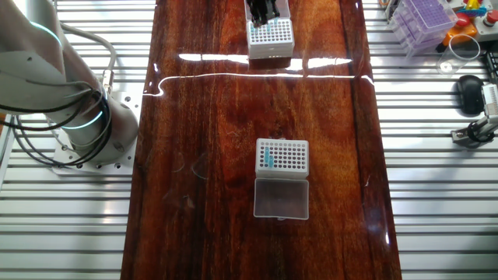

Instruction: Transfer all medium pipette tips from one holder to another

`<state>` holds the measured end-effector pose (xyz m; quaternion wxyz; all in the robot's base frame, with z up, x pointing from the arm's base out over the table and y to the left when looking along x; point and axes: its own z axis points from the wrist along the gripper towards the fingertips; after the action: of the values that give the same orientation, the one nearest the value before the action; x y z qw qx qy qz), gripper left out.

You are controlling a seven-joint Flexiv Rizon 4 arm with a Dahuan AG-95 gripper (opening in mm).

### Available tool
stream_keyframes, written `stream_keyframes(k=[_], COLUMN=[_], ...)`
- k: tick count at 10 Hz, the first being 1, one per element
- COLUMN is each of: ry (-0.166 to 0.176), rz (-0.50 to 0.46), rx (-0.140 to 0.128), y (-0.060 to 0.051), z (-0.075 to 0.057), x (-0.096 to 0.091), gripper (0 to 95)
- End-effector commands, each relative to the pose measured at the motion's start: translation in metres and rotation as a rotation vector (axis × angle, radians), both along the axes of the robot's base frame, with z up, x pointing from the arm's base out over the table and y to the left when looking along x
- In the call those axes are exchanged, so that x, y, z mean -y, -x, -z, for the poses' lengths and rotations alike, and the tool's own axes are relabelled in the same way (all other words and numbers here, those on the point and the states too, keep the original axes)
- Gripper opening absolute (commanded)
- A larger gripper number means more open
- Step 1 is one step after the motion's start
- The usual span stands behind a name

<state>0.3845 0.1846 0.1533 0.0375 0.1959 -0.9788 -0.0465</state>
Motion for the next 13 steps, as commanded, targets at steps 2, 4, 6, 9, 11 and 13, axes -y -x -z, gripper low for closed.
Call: stream_keyframes(k=[2,4,6,9,11,13], ry=[-0.007,-0.006,-0.009,0.019,0.045,0.049], rz=[-0.149,-0.156,-0.129,0.015,0.013,-0.07], rx=[-0.01,-0.03,-0.018,0.009,0.023,0.035], y=[-0.013,-0.012,-0.012,-0.012,-0.013,-0.021], z=[-0.003,-0.005,-0.005,-0.005,-0.005,-0.007], x=[0.082,0.097,0.097,0.097,0.104,0.147], gripper=[0.0,0.0,0.0,0.0,0.0,0.0])
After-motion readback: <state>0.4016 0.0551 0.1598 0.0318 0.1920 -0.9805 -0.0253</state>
